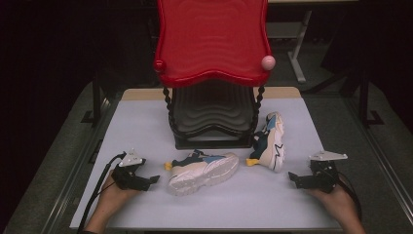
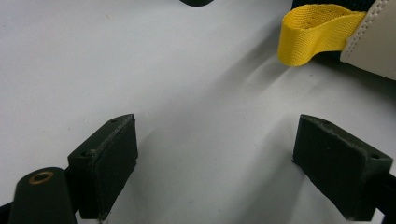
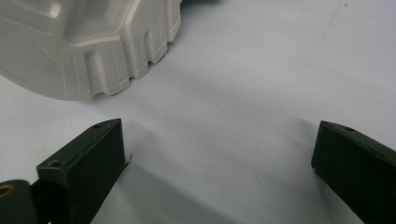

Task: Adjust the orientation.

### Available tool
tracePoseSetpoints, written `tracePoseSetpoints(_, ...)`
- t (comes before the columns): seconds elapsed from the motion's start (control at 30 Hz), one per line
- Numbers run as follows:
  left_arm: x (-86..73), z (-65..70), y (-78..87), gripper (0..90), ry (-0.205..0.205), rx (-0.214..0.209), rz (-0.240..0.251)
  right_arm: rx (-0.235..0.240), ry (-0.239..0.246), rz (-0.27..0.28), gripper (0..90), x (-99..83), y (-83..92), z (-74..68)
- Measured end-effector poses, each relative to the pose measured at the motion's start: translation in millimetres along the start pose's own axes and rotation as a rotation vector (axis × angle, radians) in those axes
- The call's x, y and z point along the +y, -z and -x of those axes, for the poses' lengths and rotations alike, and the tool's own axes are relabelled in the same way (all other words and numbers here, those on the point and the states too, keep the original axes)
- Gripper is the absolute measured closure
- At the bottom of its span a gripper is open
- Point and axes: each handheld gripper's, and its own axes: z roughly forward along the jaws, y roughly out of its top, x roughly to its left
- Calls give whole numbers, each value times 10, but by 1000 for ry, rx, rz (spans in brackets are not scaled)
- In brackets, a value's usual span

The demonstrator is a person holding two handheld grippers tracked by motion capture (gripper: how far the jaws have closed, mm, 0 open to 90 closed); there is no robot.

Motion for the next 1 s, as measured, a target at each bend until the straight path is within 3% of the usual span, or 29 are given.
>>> tracePoseSetpoints(0.57, 0, 17, 40, 149, 12, 0, -14, -1, 1, 1, 20, -1, 0, -1)
tracePoseSetpoints(0.67, 8, 14, 81, 221, 23, -30, -7, -1, 1, 0, 20, -1, -1, -1)
tracePoseSetpoints(0.7, 19, 8, 104, 248, 45, -46, -1, 0, 0, 0, 20, 0, 0, 0)
tracePoseSetpoints(0.8, 30, 5, 143, 324, 47, -61, 9, 0, 0, 0, 20, 0, -1, 0)
tracePoseSetpoints(1.0, 91, 36, 253, 589, 55, -109, 43, 0, 1, 0, 20, 0, -1, 0)
